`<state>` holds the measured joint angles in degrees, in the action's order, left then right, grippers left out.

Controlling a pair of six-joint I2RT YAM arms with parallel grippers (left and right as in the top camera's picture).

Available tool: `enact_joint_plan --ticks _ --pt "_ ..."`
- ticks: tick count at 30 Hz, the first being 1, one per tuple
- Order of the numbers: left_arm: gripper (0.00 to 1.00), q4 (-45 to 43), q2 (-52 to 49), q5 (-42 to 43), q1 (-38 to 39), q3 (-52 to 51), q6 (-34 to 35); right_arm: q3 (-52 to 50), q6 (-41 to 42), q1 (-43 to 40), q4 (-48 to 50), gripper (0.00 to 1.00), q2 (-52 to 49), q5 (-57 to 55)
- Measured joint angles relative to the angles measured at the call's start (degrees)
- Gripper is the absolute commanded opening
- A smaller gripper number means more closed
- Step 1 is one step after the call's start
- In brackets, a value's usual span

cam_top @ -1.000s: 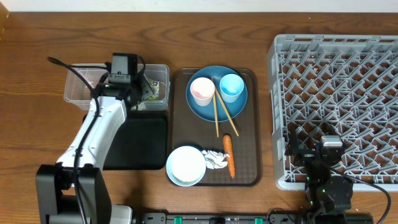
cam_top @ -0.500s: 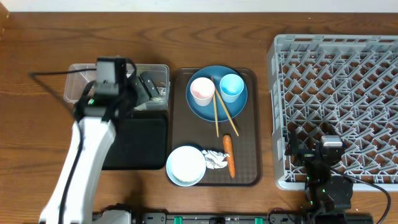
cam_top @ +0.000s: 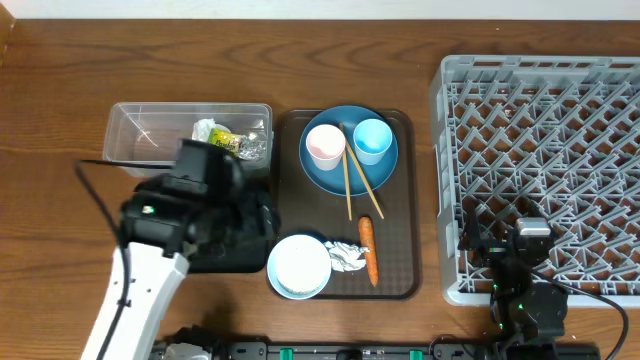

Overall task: Sort waste into correct bins and load items into the dishwasher rack
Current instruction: 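Reach left gripper to the tissue near the white bowl and grasp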

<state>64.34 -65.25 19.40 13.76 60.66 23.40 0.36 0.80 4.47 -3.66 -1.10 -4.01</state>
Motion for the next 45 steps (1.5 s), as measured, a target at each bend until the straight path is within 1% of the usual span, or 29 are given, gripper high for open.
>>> enact_joint_plan --ticks 3,7,11,14,18,21,25,31,37,45 --pt "0.77 -0.57 -0.33 0.04 4.96 -0.63 -0.94 0.00 0.00 0.00 0.00 0.99 0.00 0.00" --pt "0.68 -5.07 -1.14 0.24 12.96 -0.87 -2.84 0.02 0.00 0.00 0.00 0.99 0.00 0.00" --pt "0.66 -10.58 -3.17 -0.61 21.09 -0.92 -4.96 0.00 0.00 0.00 0.00 0.99 0.00 0.02" --pt "0.66 -12.94 -6.01 -4.09 27.26 -0.92 -5.68 0.00 0.00 0.00 0.00 0.99 0.00 0.00" --pt "0.66 -15.41 -10.10 -7.80 32.57 -0.94 -5.99 0.00 0.00 0.00 0.00 0.99 0.00 0.00" --pt "0.66 -17.09 -14.51 -9.94 36.63 -0.96 -7.63 0.00 0.00 0.00 0.02 0.99 0.00 0.00" --pt "0.67 -17.70 -19.58 -11.37 39.50 -0.96 -10.05 0.00 0.00 0.00 0.02 0.99 0.00 0.00" --pt "0.67 -18.67 -24.96 -13.51 40.09 -0.96 -11.69 0.00 0.00 0.00 0.00 0.99 0.00 0.02" --pt "0.67 -21.38 -26.86 -14.43 40.09 -0.96 -12.33 0.00 0.00 0.00 0.00 0.99 0.00 0.02" --pt "0.67 -22.12 -26.93 -15.17 40.09 -0.96 -13.55 0.00 0.00 0.00 0.00 0.99 0.00 0.00"
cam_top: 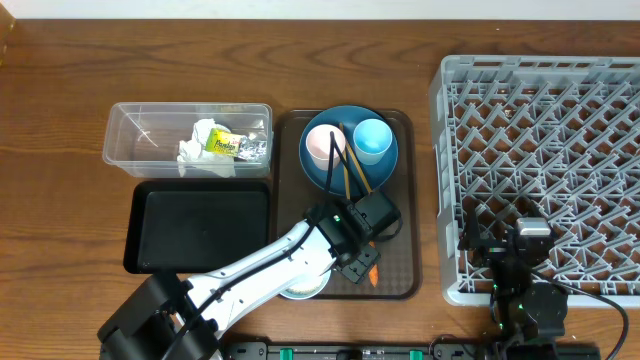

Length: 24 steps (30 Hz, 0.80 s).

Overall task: Sort waste into correct bins and load items into the dishwasher rack
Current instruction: 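Reach left gripper to the tissue near the white bowl and grasp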

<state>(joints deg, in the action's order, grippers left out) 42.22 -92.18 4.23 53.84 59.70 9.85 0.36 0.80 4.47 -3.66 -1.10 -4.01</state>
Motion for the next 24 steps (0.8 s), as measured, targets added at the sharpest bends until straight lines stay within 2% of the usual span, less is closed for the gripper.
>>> enact_joint_plan --ticks 8,16,19,24 --pt "0.67 -0.35 0.00 -0.48 0.00 -0.07 -0.72 0.00 0.00 0.00 0.00 0.99 0.00 0.00" --pt "0.66 -5.01 -0.02 -1.09 0.02 -3.65 -0.74 0.00 0.00 0.00 0.00 0.99 0.00 0.02" --pt "0.57 -5.31 -0.02 -1.92 0.00 -4.96 -0.74 0.00 0.00 0.00 0.00 0.99 0.00 0.02" --pt "0.35 -5.84 -0.02 -3.37 0.00 -5.11 -1.03 0.00 0.00 0.00 0.00 0.99 0.00 0.02"
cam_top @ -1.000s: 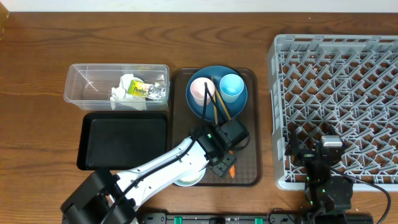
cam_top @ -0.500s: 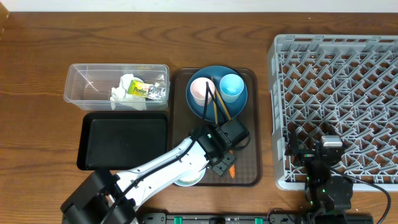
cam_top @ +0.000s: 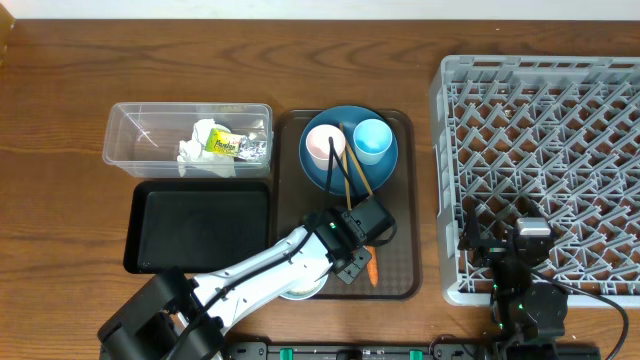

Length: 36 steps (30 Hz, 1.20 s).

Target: Sort waste into correct bins and load items into the dishwasher rack

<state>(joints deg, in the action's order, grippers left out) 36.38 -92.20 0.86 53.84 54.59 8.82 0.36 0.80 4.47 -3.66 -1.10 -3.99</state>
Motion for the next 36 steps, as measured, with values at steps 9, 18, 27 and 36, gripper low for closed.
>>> enact_joint_plan --ticks 9,18,27,36 --pt "0.12 -0.70 0.00 -0.61 0.00 0.00 0.11 0.00 0.00 0.00 0.00 0.99 0.00 -0.02" --pt "0.08 0.79 3.13 -0.90 0.00 1.18 -0.07 0.00 0.00 0.00 0.02 0.99 0.00 -0.02" --pt "0.08 5.33 15.32 -0.90 -0.15 2.12 -0.07 0.00 0.00 0.00 0.00 0.99 0.00 0.00" --pt "0.08 3.13 25.81 -8.09 -9.14 2.23 2.01 0.00 0.00 0.00 0.00 0.99 0.00 0.00"
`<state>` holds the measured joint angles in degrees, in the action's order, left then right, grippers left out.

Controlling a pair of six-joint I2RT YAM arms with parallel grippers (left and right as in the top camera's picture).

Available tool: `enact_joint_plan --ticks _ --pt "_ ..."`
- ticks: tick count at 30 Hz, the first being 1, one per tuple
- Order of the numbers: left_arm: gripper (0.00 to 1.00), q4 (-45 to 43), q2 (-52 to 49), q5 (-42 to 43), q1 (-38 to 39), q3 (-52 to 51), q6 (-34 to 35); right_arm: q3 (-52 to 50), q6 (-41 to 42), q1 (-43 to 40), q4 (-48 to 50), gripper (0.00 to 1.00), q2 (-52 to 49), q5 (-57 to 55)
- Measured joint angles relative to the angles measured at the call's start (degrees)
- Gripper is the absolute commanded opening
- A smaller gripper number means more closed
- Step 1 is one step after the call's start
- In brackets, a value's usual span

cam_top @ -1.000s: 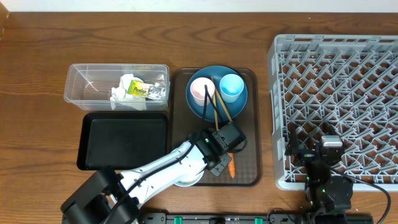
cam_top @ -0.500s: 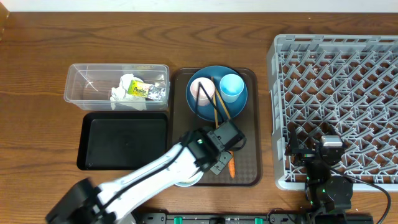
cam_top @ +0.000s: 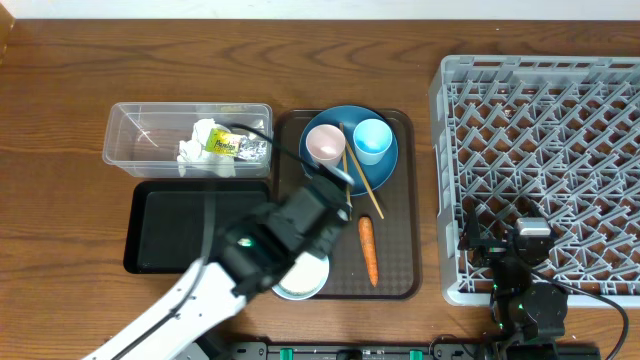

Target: Sort waste into correct bins and load items into the dishwasher rack

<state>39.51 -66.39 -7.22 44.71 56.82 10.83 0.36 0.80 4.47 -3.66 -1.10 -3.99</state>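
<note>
My left arm reaches over the left side of the brown tray [cam_top: 396,225], blurred, with my left gripper [cam_top: 334,190] at the blue plate's [cam_top: 351,112] near edge. Its fingers are hidden under the wrist, and no crumpled foil shows on the tray. A carrot [cam_top: 368,248] lies on the tray. The white bowl [cam_top: 308,278] is partly covered by the arm. A pink cup [cam_top: 324,144], a blue cup [cam_top: 372,139] and chopsticks [cam_top: 360,182] rest on the plate. My right gripper [cam_top: 527,240] sits at the grey rack's [cam_top: 545,150] front edge.
A clear bin [cam_top: 140,140] at the back left holds paper and wrapper waste [cam_top: 215,145]. A black bin [cam_top: 170,230] lies in front of it, partly under my left arm. The rack fills the right side of the table.
My left gripper has moved from beside the carrot up and to the left, toward the plate's near edge. The crumpled foil that lay next to the carrot is gone from the tray.
My left arm was first over the black bin near the clear bin, with foil and carrot on the tray. Then its gripper was down at the foil beside the carrot, at two moments. Now it is up-left and the foil's spot is bare. The right arm stayed still.
</note>
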Motion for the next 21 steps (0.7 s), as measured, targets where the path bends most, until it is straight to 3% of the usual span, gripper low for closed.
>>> enact_joint_plan --ticks 6,13,21 --pt "0.08 -5.90 3.63 -3.69 -14.58 0.28 1.92 0.00 0.00 0.00 0.00 0.99 0.00 0.00" --pt "0.14 -13.00 0.85 -4.98 -30.32 0.28 4.17 0.00 0.00 0.00 0.00 0.99 0.00 -0.02" --pt "0.13 -17.44 -8.63 -4.98 -38.60 0.28 4.39 0.00 0.00 0.00 0.02 0.99 0.00 -0.02"
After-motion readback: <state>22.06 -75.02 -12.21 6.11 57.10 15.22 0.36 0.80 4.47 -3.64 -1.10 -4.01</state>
